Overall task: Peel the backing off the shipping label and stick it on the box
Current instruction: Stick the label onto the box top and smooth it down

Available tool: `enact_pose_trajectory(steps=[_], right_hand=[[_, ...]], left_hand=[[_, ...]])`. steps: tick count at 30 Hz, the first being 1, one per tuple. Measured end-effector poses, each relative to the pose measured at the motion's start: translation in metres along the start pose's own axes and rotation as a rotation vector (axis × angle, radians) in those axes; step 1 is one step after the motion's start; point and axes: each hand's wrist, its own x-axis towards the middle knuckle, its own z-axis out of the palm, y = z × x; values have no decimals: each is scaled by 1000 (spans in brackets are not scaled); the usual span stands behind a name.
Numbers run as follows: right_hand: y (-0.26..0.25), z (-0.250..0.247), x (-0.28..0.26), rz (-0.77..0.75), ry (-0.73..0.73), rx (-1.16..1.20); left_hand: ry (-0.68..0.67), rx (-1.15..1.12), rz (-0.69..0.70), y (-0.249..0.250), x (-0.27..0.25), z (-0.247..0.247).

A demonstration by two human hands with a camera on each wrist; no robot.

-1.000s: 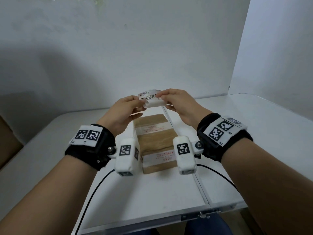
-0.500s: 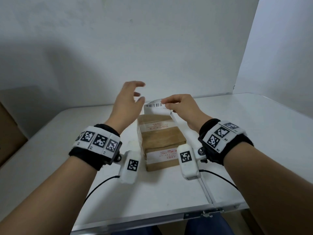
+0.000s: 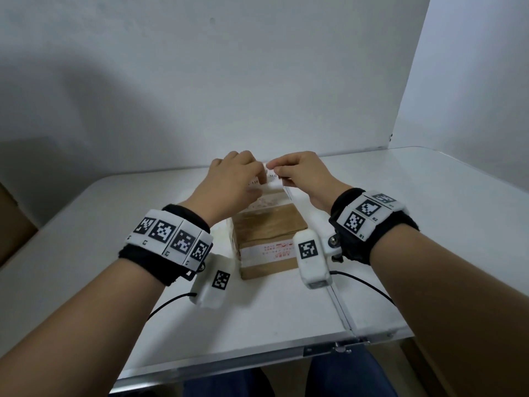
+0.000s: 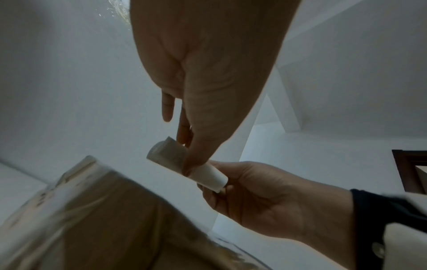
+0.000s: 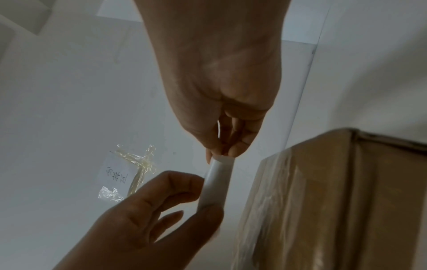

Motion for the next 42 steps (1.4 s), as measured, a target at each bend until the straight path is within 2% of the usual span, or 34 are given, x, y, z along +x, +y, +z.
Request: enact_pose_trajectory(steps=[4,11,15,19,22,28,31,36,42], right_hand=[[8,-4,2,37,10,17],[15,-5,2,30,40,17],[18,-2,5,-19,43,-42],[20,-1,6,-37,29,-43],[25,-5,9,-20,42,-21],[26,-6,11,7,5,29],[22,-2,11,22,-60,39],[22,2,7,-3,-176,-94],[27,3,-4,10,-152,-92]], left_hand=[[-2,-8,86,3,-5,2],[16,-78,128,8,-14,-1],[-39,-192,64,9,-17,2],[-104,-114,-18,8,-13,4],[-67,-141,-3,8,-16,2],[2,-230,121,9,-27,1],[12,-231,172,10,-31,4],[-1,-199,164,5,-38,13],[126,-285,136,1,-45,28]])
